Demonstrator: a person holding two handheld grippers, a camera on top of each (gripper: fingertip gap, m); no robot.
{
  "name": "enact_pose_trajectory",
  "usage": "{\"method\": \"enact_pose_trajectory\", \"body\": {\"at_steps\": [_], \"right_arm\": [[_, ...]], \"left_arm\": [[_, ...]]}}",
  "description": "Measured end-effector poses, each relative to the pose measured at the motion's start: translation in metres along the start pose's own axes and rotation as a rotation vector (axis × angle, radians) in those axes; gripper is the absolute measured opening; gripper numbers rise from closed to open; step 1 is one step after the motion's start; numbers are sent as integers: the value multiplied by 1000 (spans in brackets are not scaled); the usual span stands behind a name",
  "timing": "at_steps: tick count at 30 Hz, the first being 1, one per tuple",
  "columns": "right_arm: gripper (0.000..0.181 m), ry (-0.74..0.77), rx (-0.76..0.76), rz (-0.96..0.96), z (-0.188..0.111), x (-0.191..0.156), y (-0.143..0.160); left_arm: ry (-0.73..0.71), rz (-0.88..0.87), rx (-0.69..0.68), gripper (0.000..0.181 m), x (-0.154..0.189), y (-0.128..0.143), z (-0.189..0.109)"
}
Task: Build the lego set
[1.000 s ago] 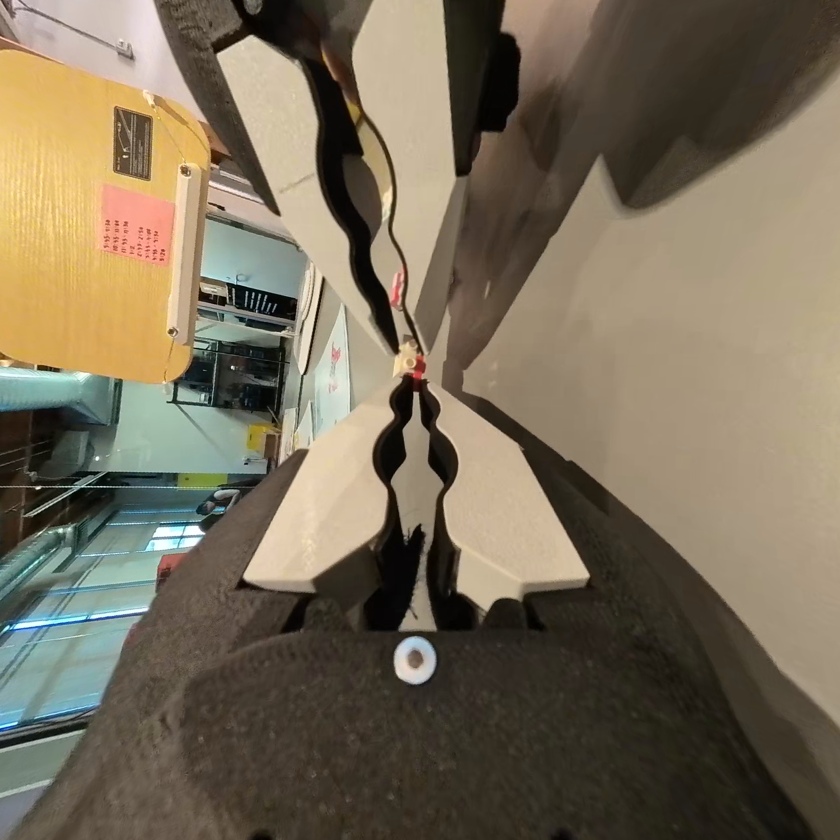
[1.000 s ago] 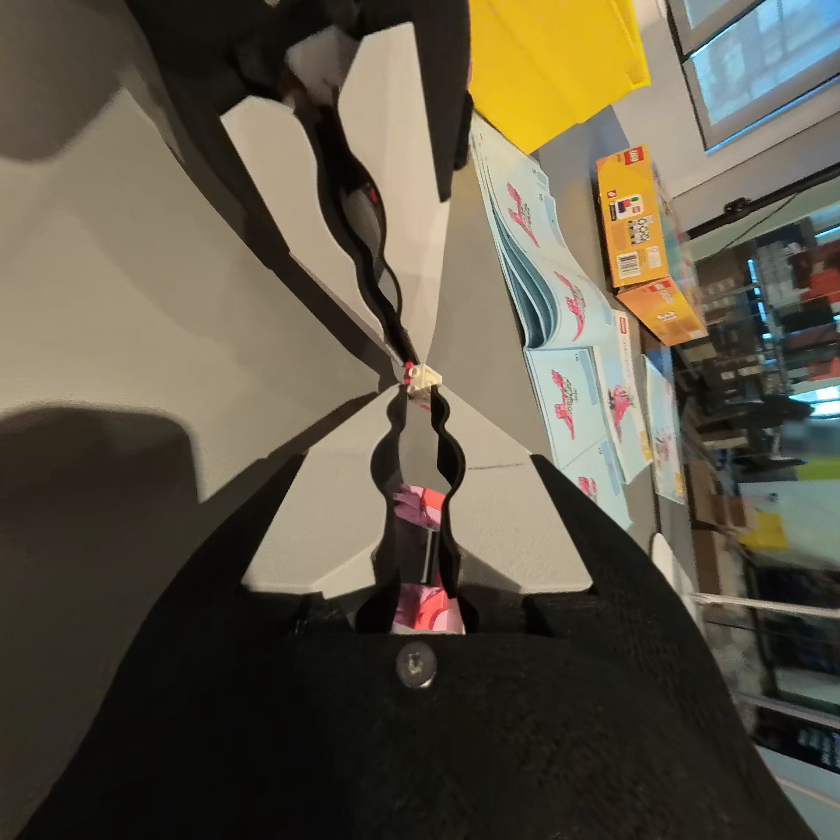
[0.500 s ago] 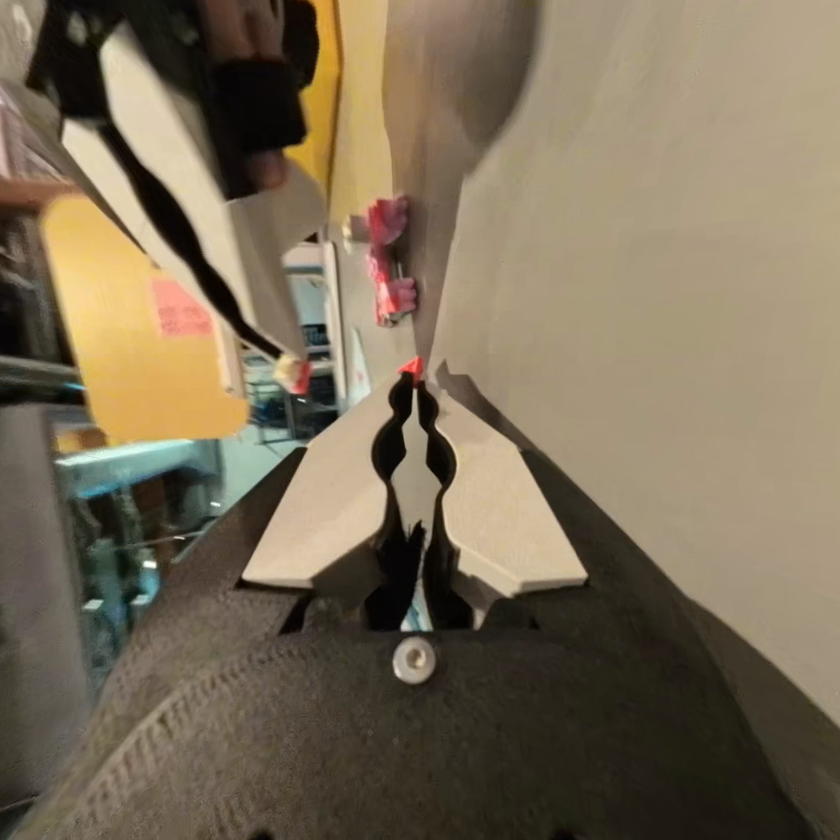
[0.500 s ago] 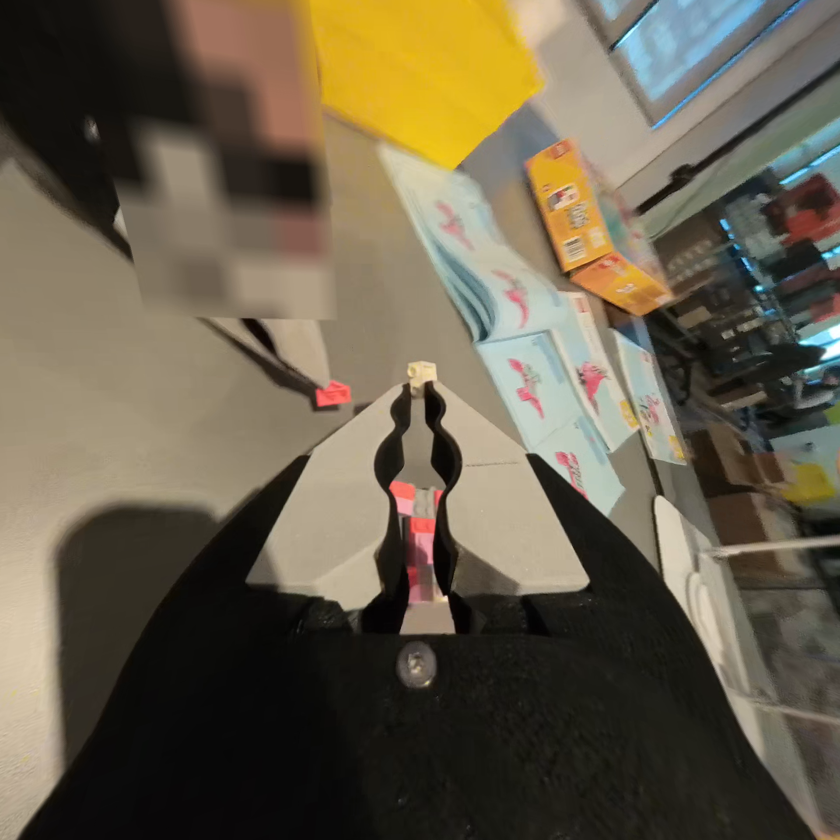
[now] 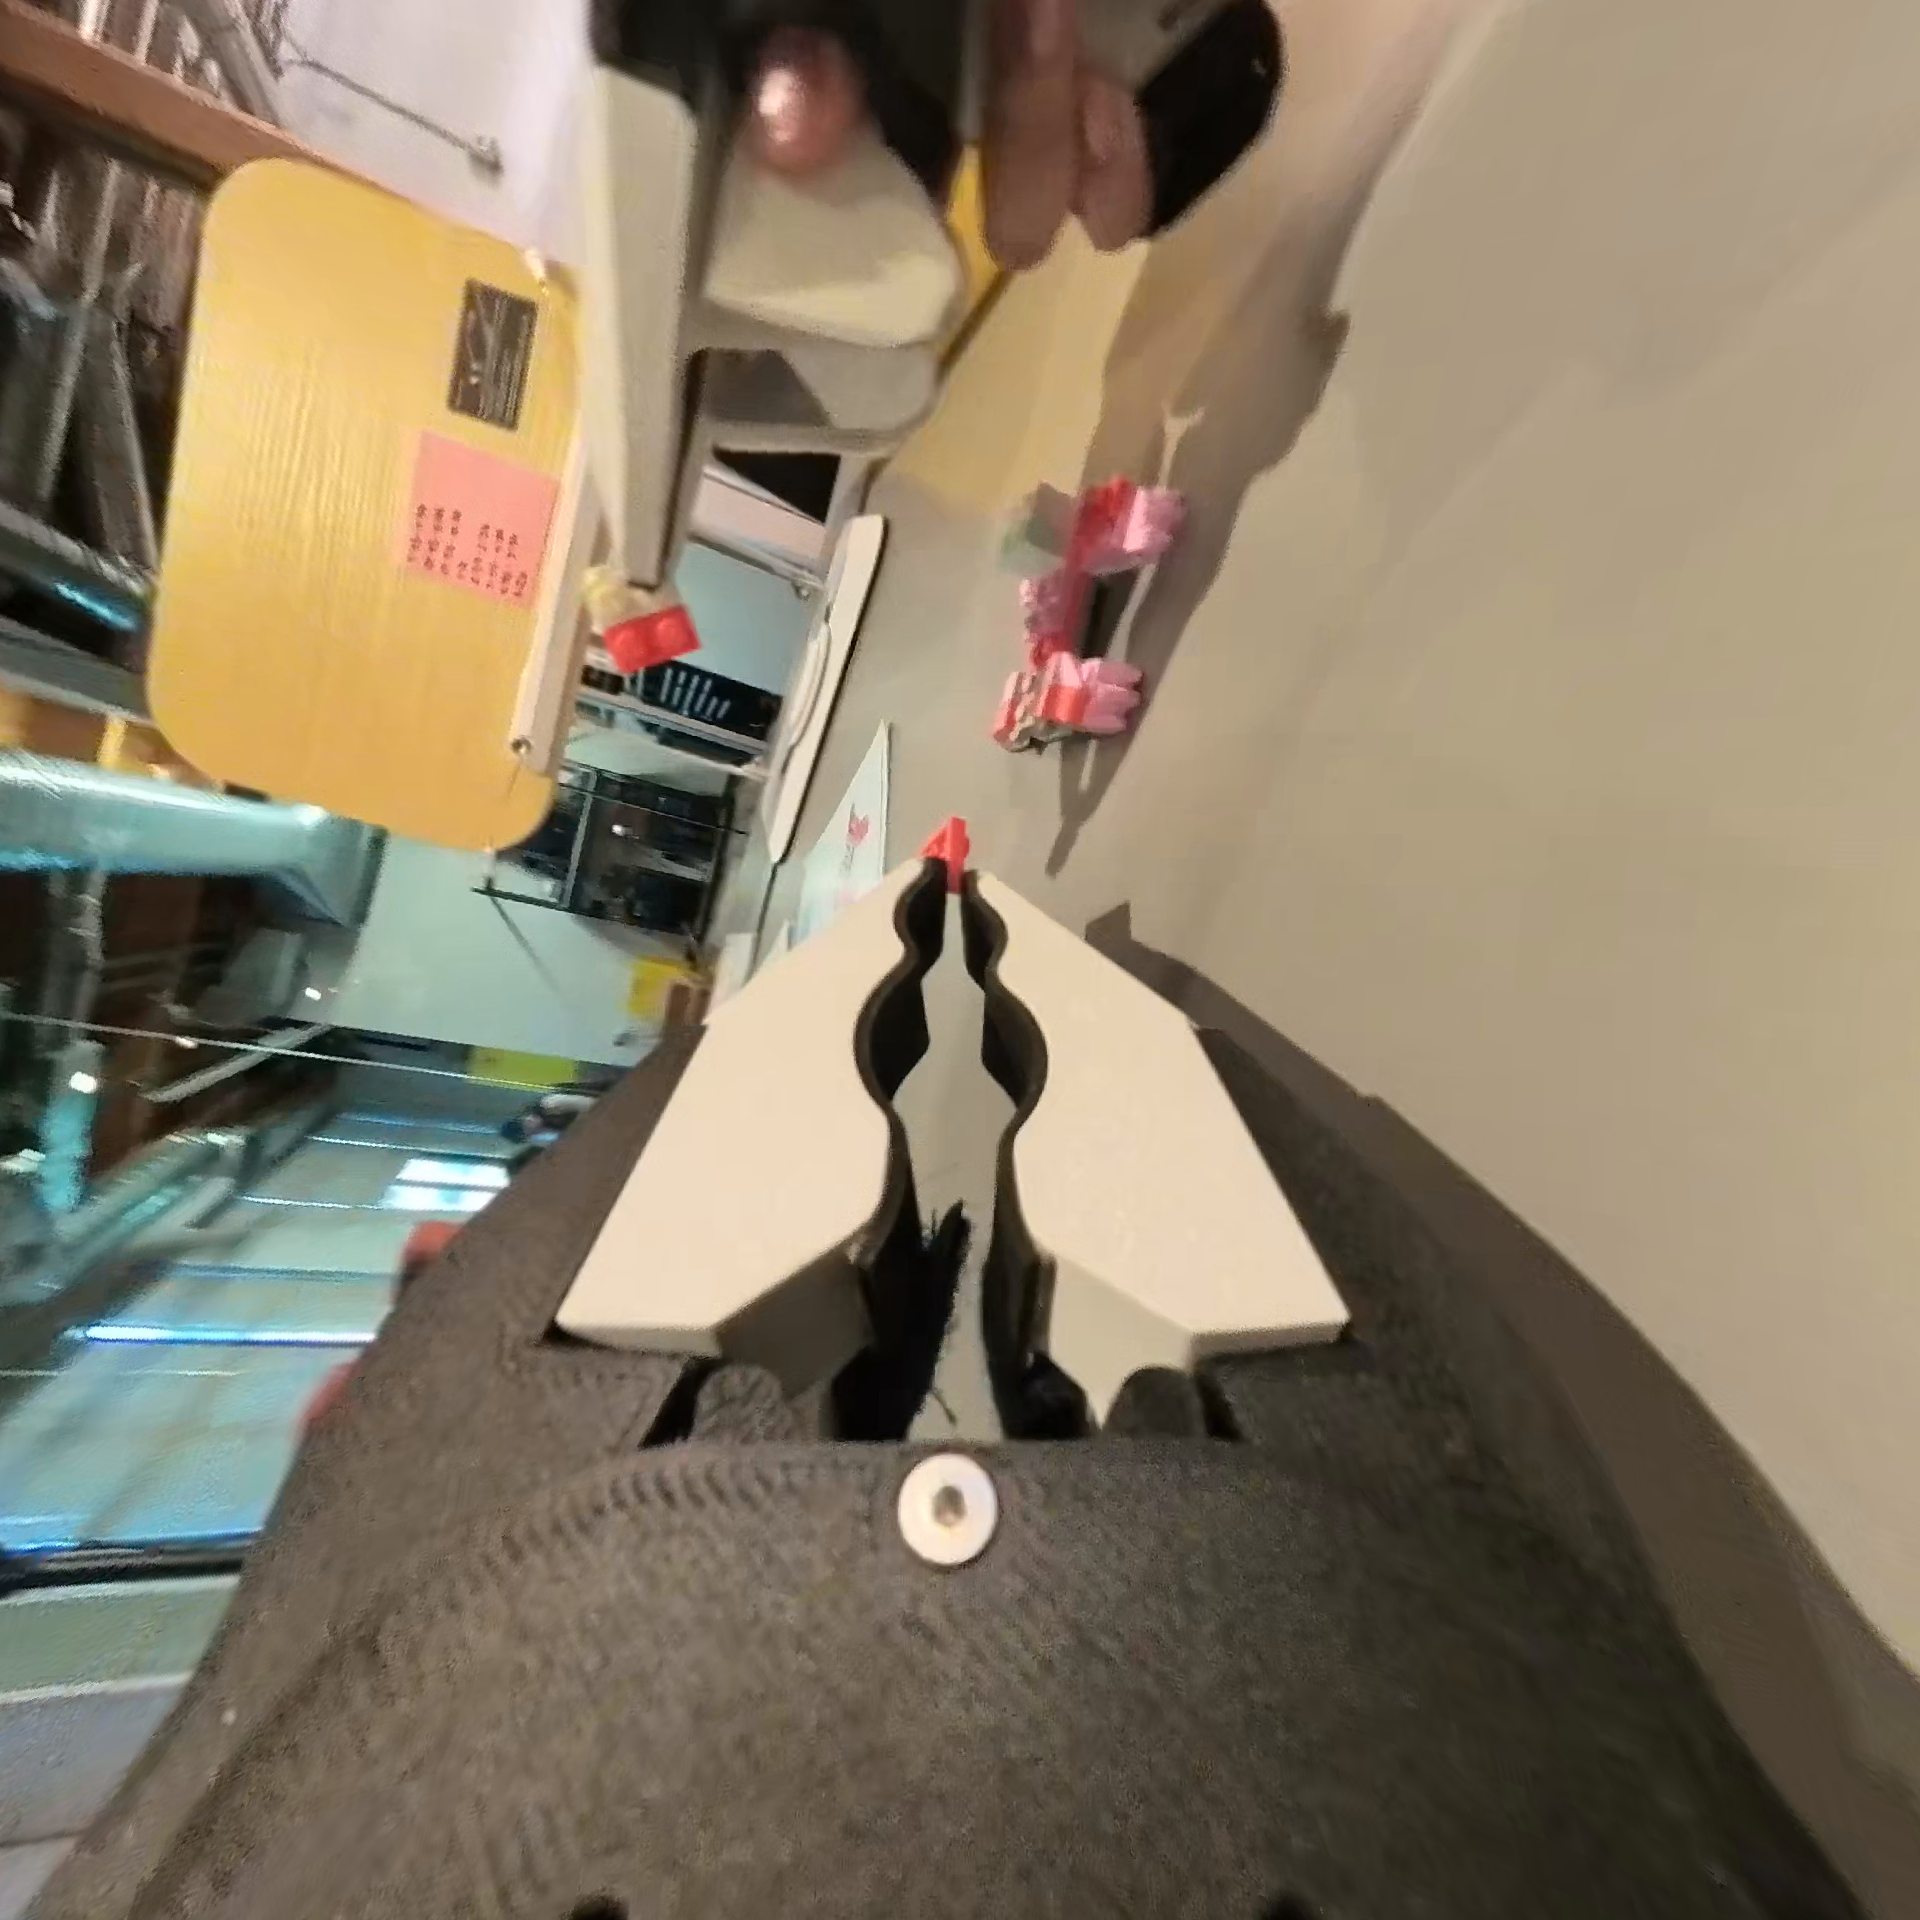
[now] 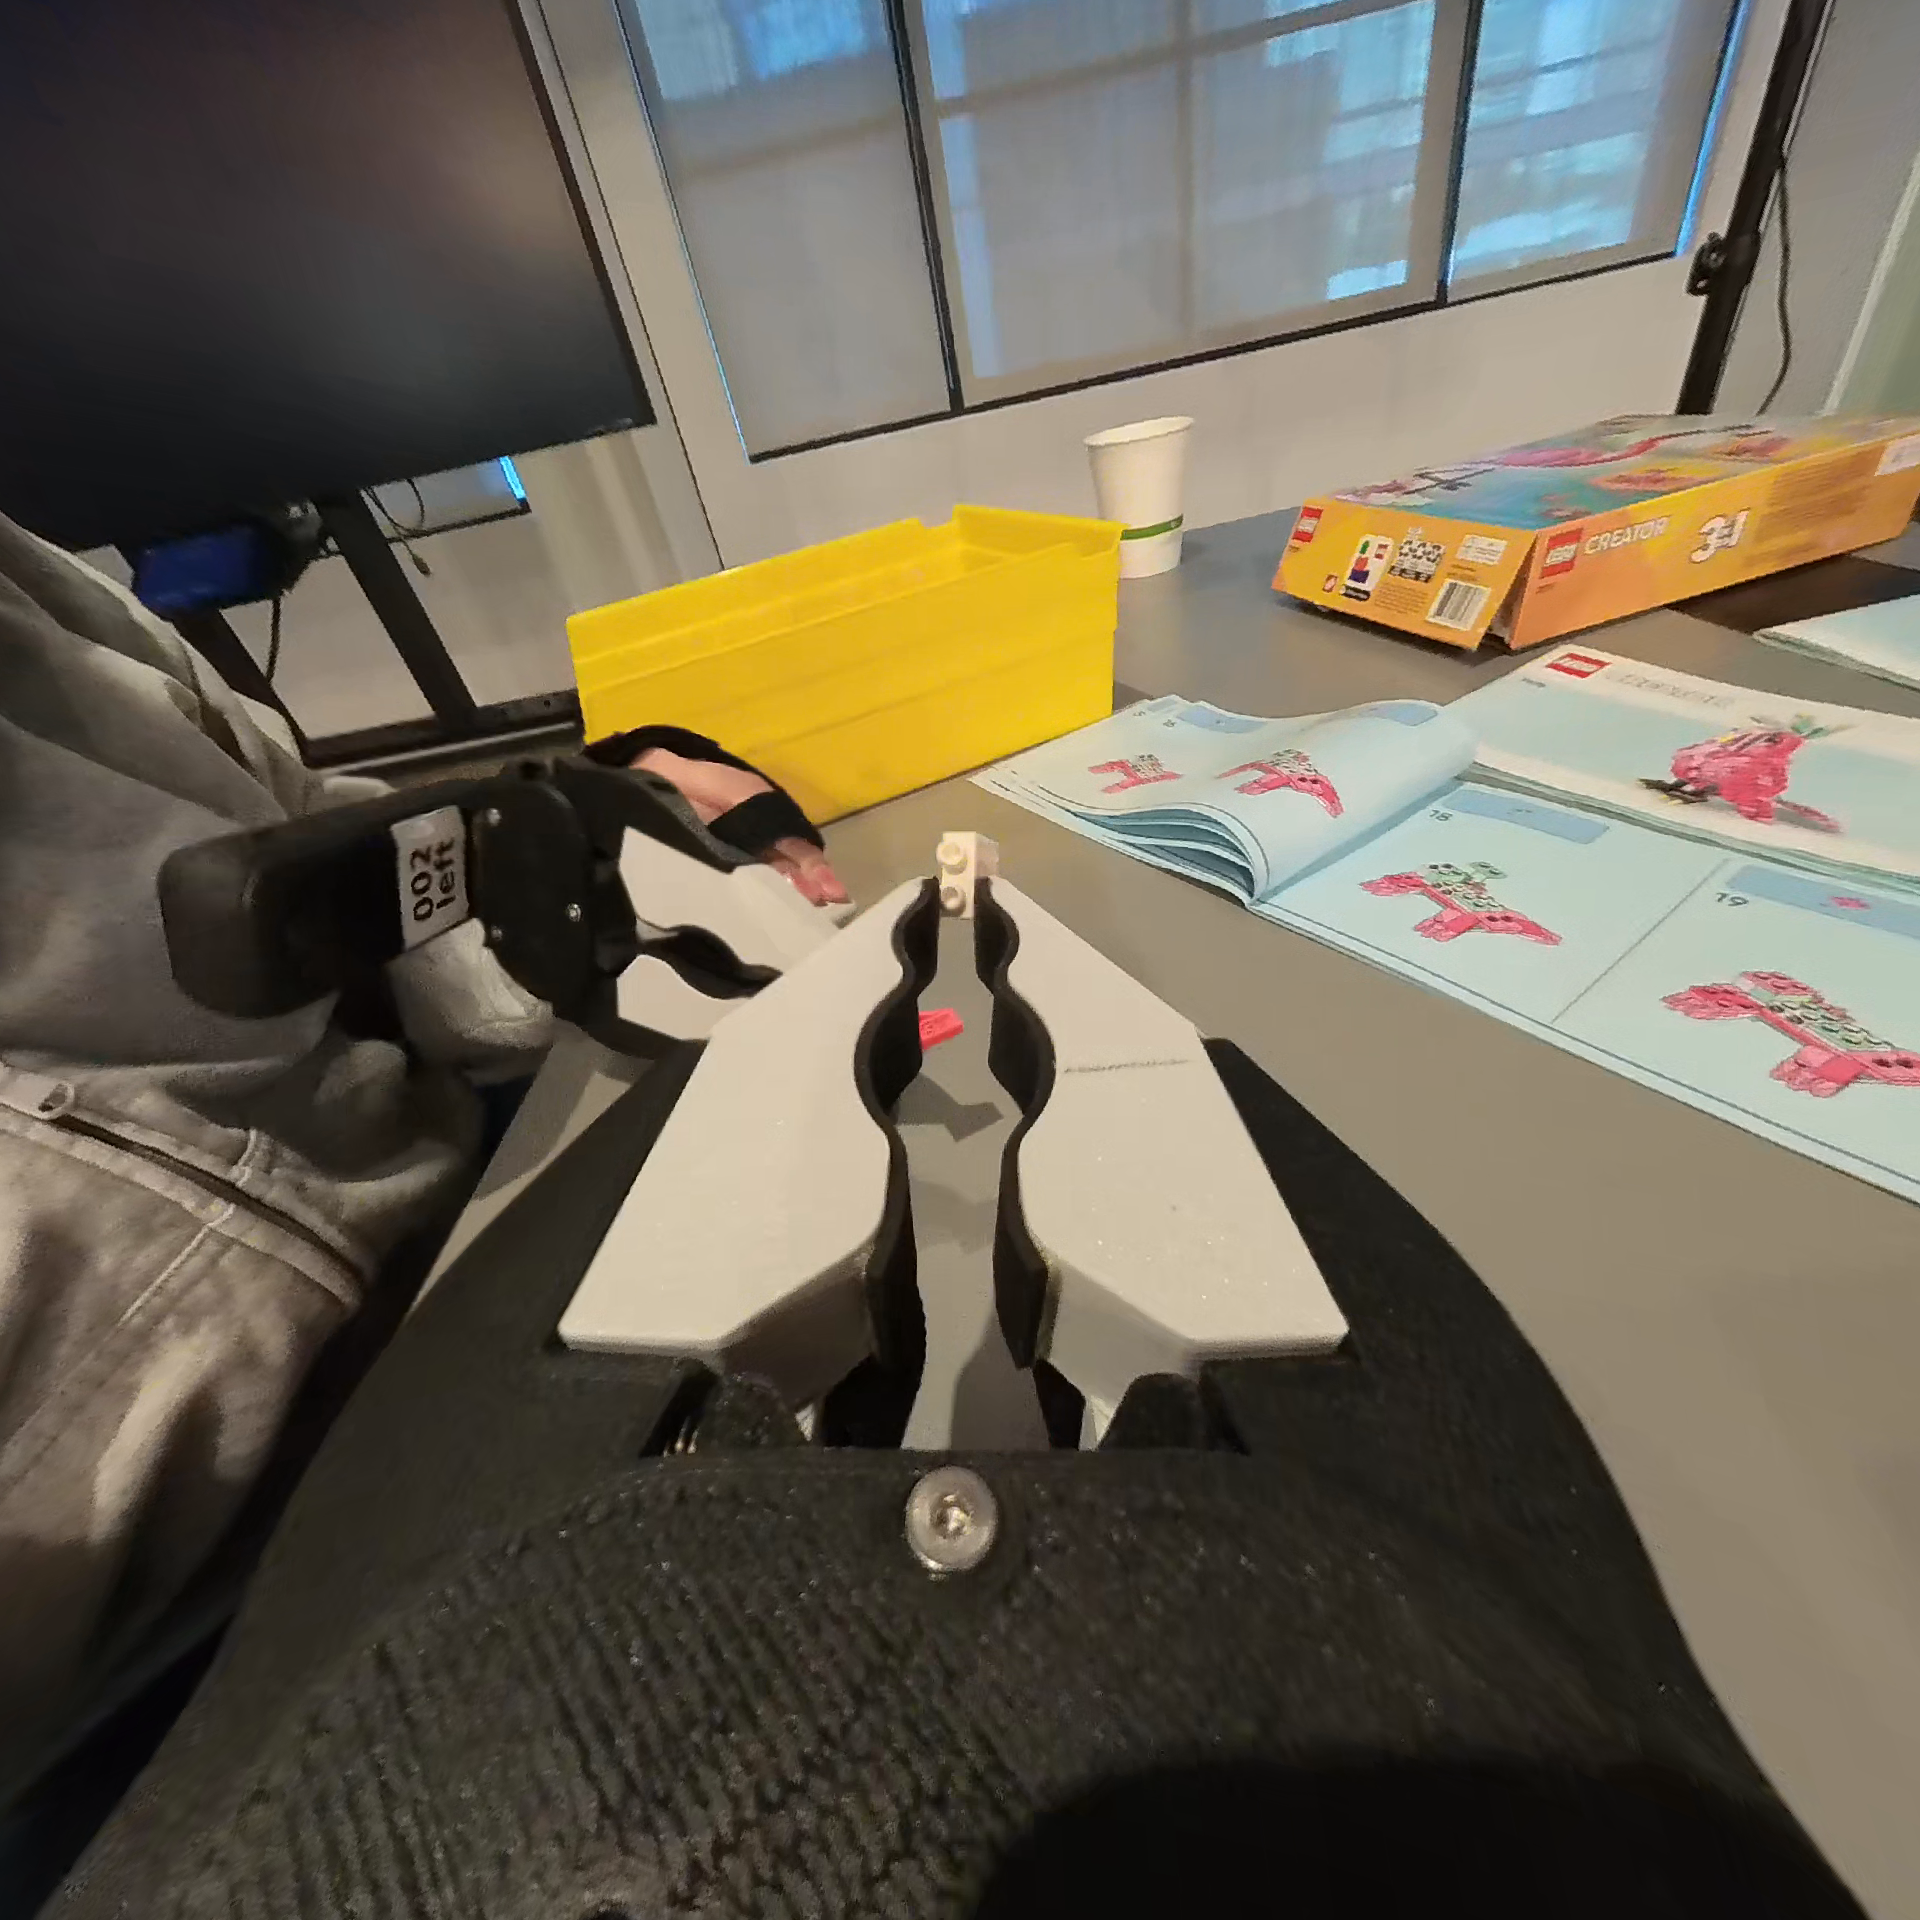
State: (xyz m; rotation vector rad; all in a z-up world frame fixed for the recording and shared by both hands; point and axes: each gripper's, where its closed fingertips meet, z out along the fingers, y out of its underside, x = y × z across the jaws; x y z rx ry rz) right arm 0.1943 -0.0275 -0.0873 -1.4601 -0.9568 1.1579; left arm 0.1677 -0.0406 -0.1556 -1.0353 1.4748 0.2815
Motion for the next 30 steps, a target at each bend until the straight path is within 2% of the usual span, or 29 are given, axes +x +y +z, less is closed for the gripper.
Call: {"method": "enact_pose_trajectory", "body": {"at_steps": [5, 9, 10, 12, 14, 17, 19, 22, 25, 30], "right_arm": [[5, -11, 53, 26, -2, 2, -5], [5, -20, 131, 75, -9, 6, -15], [5, -24, 148, 83, -10, 5, -17], [5, -30, 176, 94, -11, 5, -22], [5, -32, 186, 93, -11, 3, -24], [5, -24, 177, 84, -8, 2, -24], [5, -22, 168, 82, -6, 1, -23], [5, -15, 155, 85, -4, 2, -20], [5, -8, 143, 83, -2, 3, -17], [5, -8, 139, 72, -1, 1, -17]], "left_arm": [[-55, -258, 58, 3, -30, -3, -13], [-154, -415, 51, 3, -85, -24, -61], [-181, -450, 31, 3, -102, -22, -76], [-240, -529, -80, 3, -134, 6, -102], [-256, -657, -232, 3, -152, 50, -126], [-241, -848, -453, 2, -151, 119, -157], [-192, -964, -567, 2, -135, 151, -172], [-142, -1025, -659, 3, -115, 179, -183], [-104, -972, -714, 4, -104, 193, -190], [-112, -1007, -770, 20, -100, 209, -201]]}}
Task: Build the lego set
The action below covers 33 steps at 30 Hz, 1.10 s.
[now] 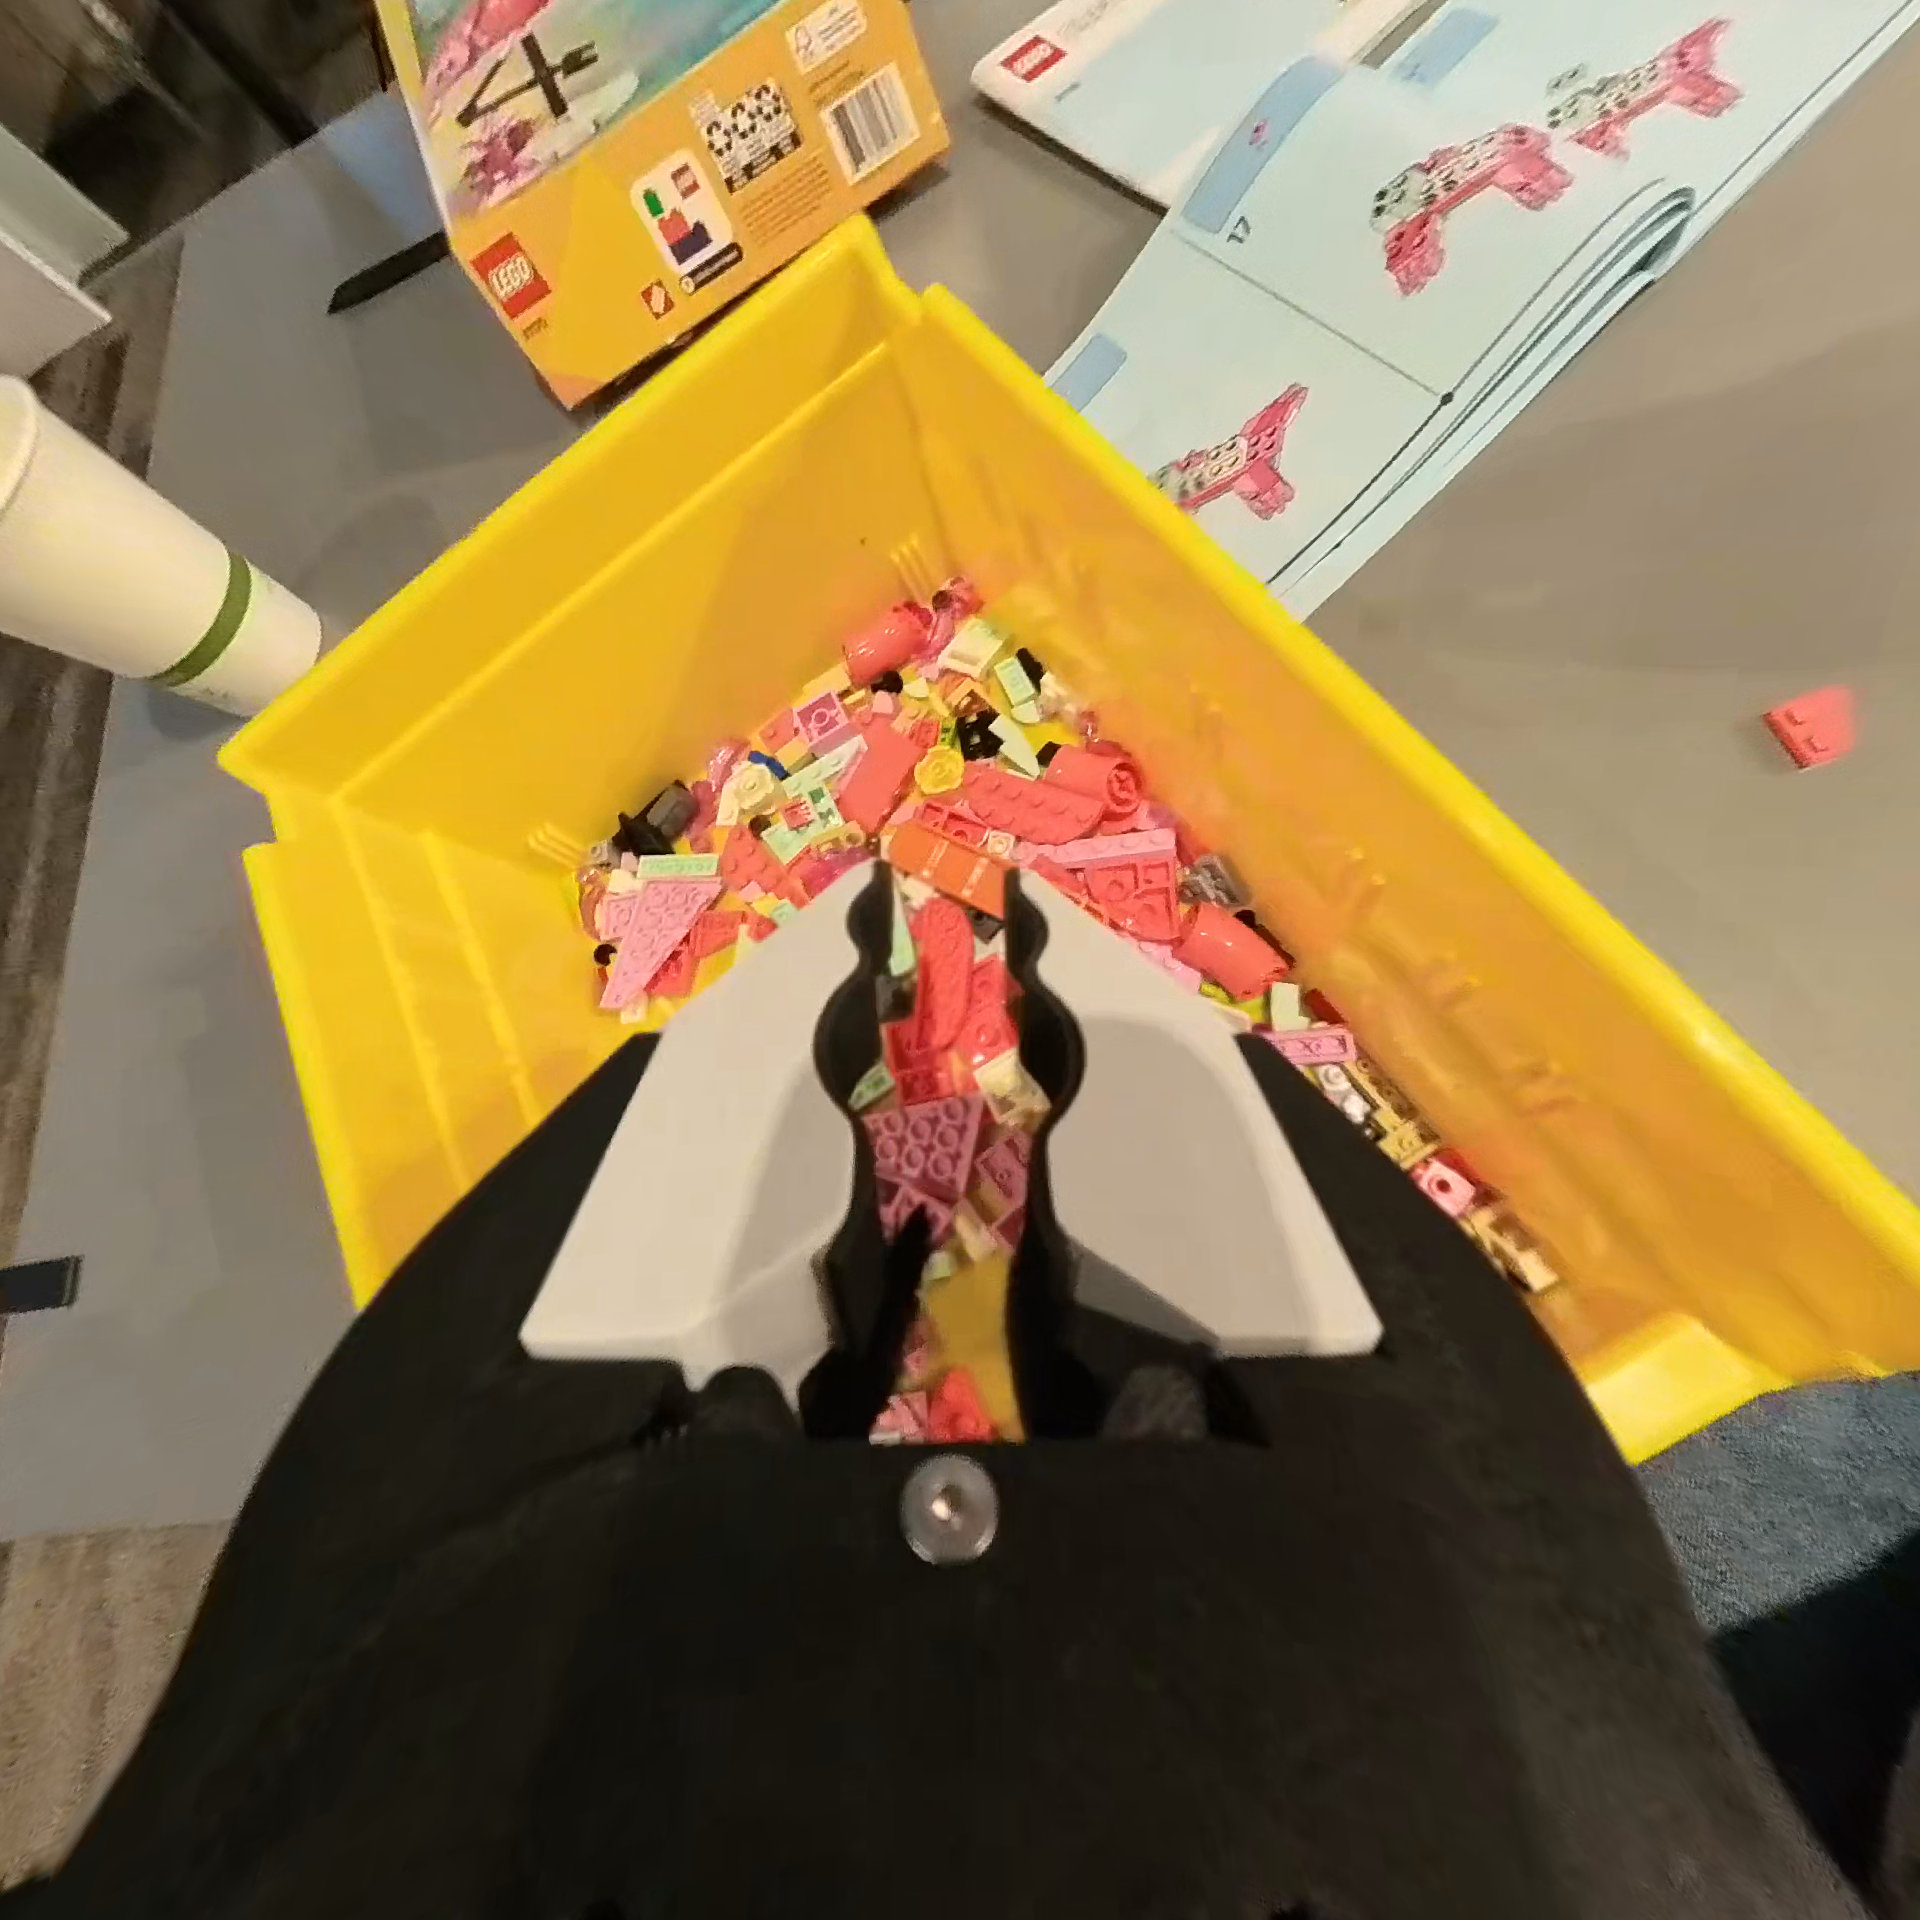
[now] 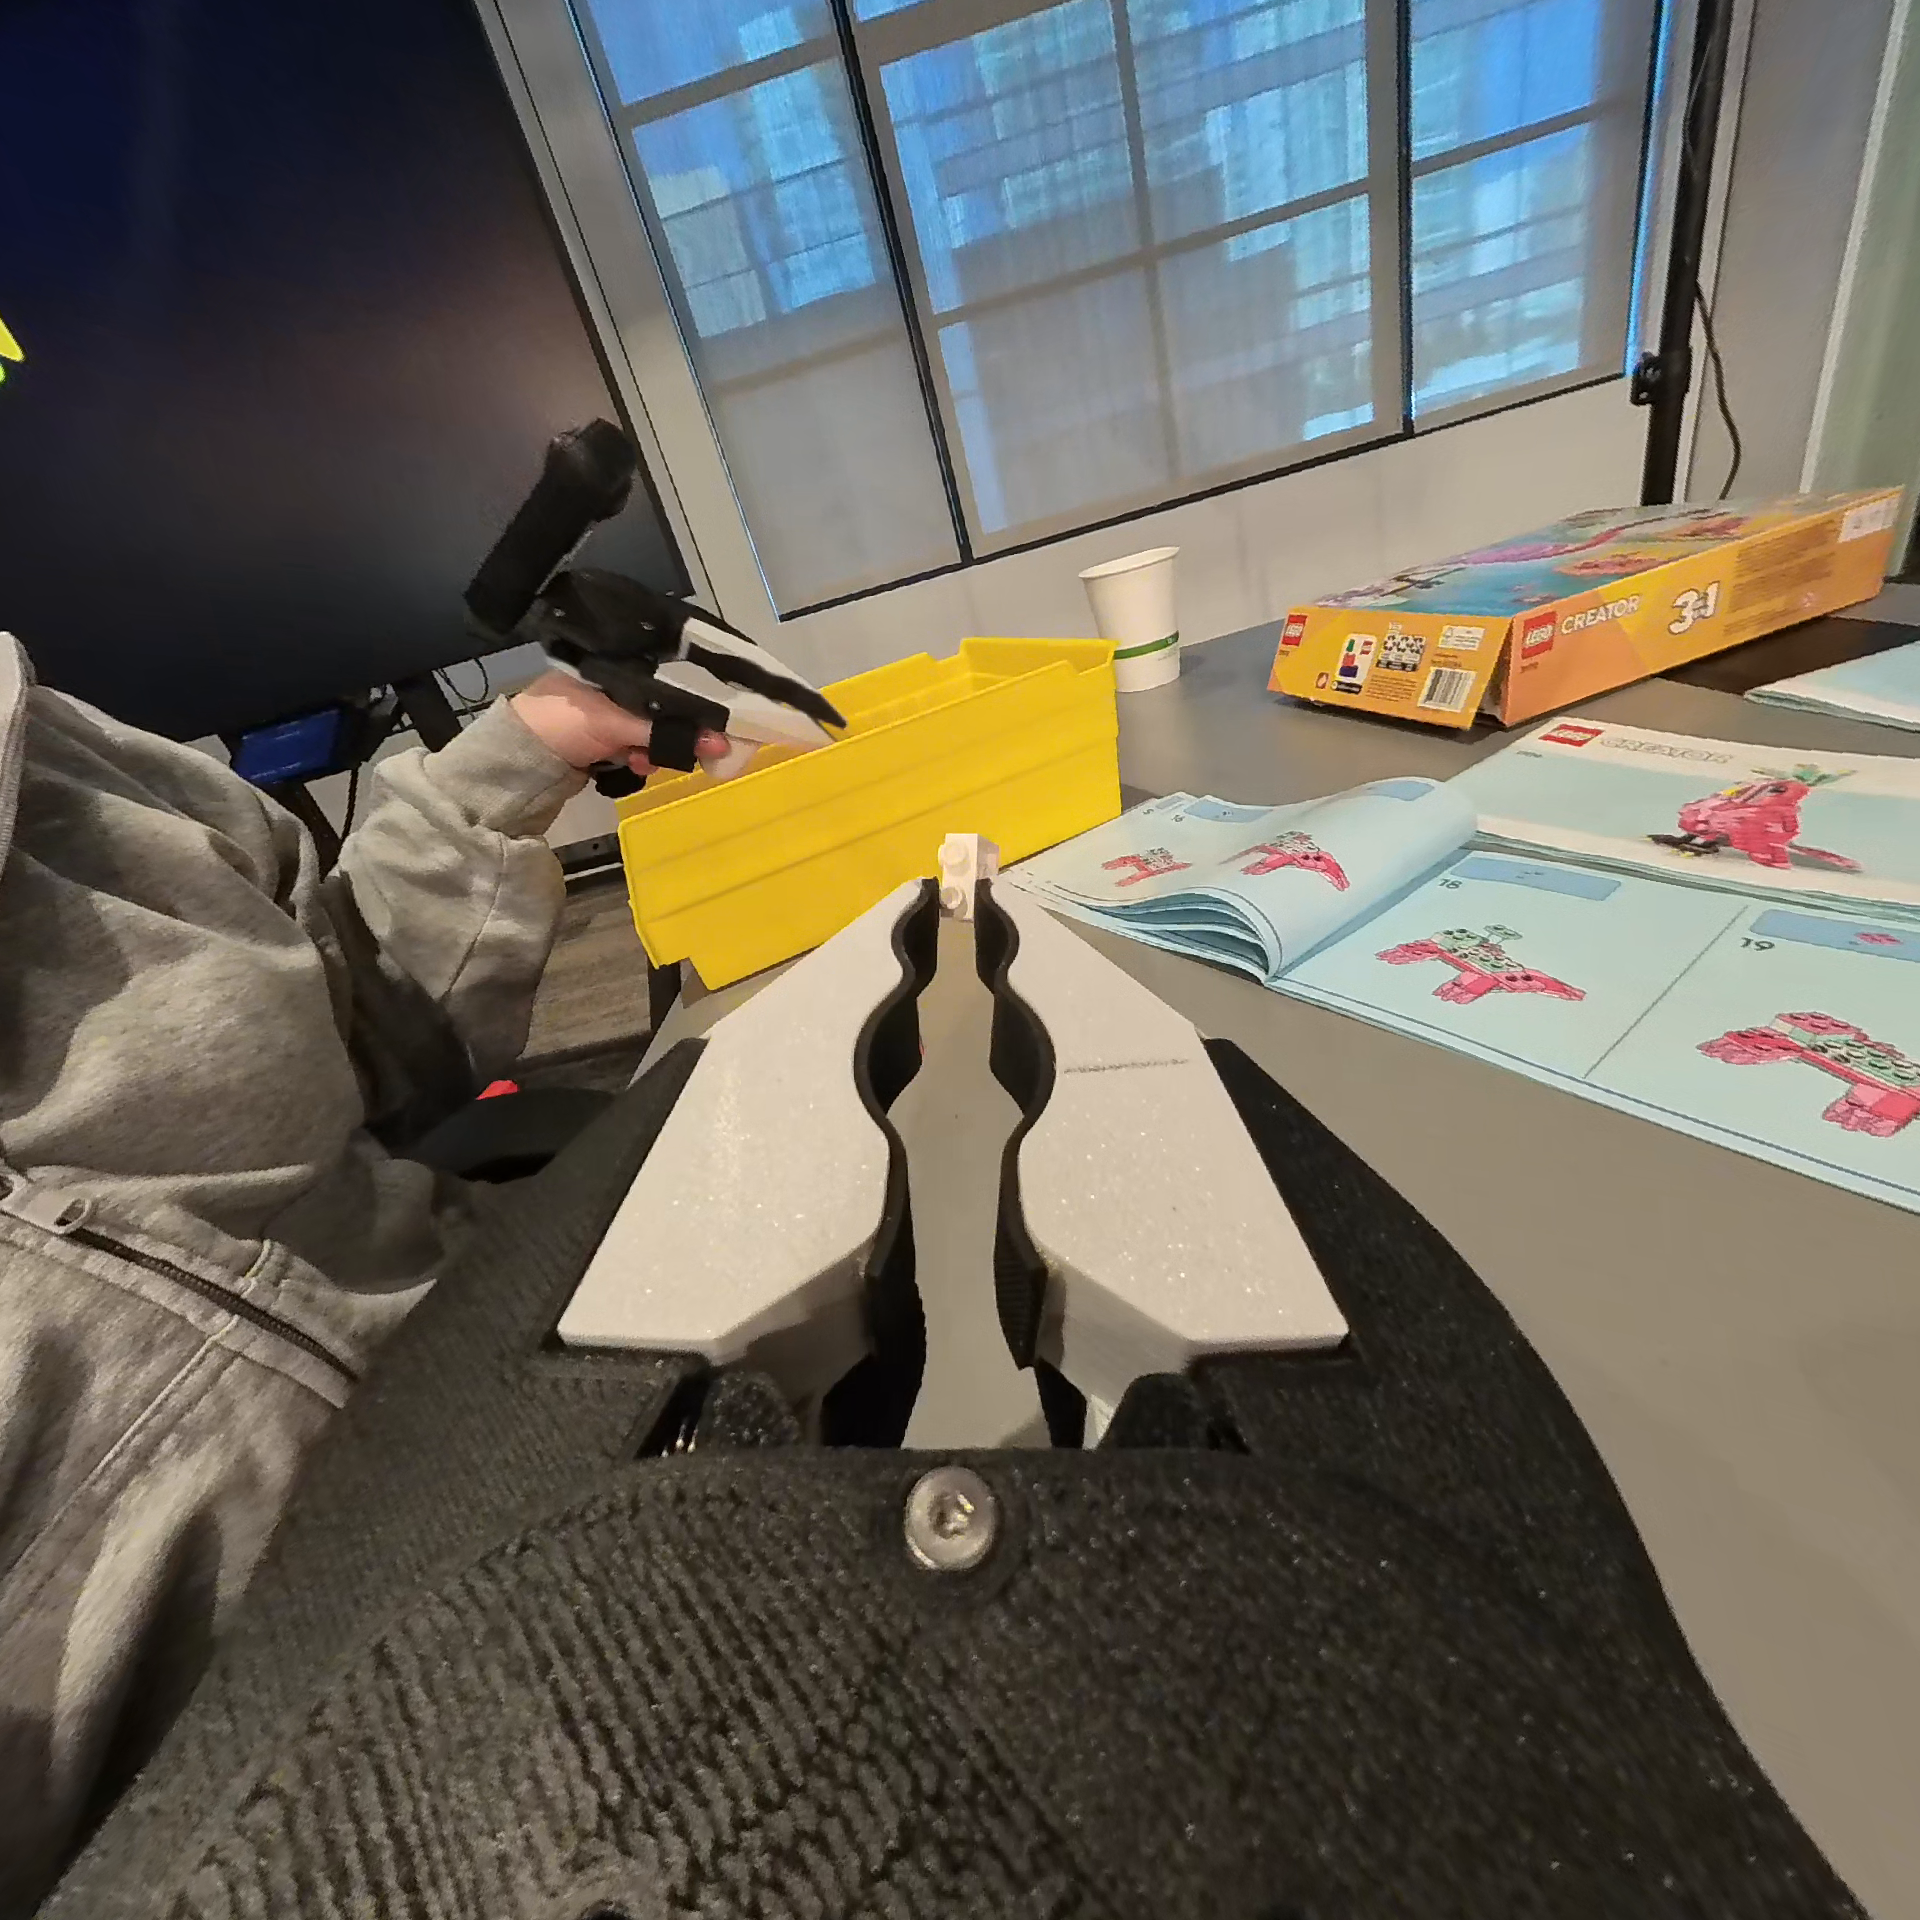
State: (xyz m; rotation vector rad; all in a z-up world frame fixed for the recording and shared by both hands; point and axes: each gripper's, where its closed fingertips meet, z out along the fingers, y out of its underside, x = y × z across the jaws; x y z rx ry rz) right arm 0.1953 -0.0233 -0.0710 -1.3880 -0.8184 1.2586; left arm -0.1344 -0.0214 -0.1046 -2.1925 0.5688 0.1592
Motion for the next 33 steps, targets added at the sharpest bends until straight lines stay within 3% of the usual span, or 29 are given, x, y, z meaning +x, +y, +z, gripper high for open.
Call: {"method": "enact_pose_trajectory", "body": {"at_steps": [4, 7, 10, 14, 19, 23, 33], "right_arm": [[5, 13, -3, 16, 0, 2, 1], [5, 28, 4, 120, 3, 7, 1], [5, 8, 37, 212, 7, 6, -1], [5, -16, 12, 265, 13, 5, 9], [5, -65, 6, 305, 19, -2, 15], [5, -89, 2, 303, 23, -8, 16], [5, -89, -12, 299, 25, -8, 19]], "left_arm": [[-16, 6, 45, 30, -4, -6, -6], [20, 74, 220, 34, 24, -41, -23], [101, 227, 437, 33, 88, -87, -46], [349, 411, 636, 33, 201, -125, -66], [255, 557, 773, 36, 256, -146, -25], [160, 671, 773, 39, 273, -141, 16], [50, 685, 838, 16, 269, -148, 15]]}}
